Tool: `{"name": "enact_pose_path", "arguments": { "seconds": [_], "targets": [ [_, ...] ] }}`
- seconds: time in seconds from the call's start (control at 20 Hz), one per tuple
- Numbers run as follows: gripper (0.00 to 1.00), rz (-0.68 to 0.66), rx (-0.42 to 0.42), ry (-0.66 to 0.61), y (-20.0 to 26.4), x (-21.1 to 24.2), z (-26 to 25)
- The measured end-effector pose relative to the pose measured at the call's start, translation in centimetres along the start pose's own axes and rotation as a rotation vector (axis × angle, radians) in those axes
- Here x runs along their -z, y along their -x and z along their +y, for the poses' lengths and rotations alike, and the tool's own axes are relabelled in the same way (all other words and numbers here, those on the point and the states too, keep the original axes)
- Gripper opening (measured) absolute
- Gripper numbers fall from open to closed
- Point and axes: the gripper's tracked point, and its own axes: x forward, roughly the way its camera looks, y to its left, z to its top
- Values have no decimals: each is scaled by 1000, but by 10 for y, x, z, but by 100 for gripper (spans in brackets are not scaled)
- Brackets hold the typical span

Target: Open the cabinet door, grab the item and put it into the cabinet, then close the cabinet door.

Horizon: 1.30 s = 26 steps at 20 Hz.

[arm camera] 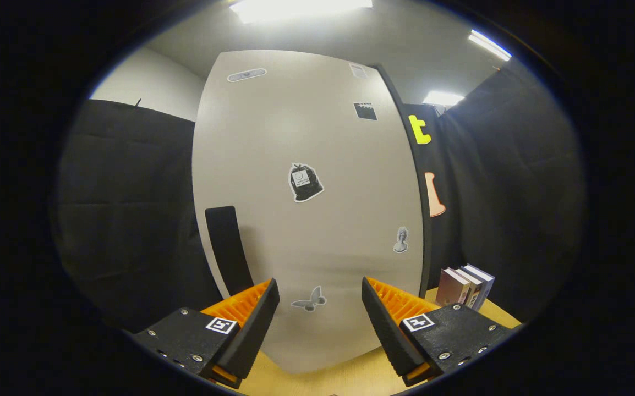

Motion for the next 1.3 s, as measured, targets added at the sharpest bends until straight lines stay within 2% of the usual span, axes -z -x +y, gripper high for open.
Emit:
{"name": "enact_pose_path", "arguments": {
  "seconds": [0.45,0.95,1.3],
  "targets": [
    [94,3,-10,16,4,1,0],
    [94,-60,100,108,88,-8,-48],
    [93,-118,108,96,139,-7,-61]
  ]
}}
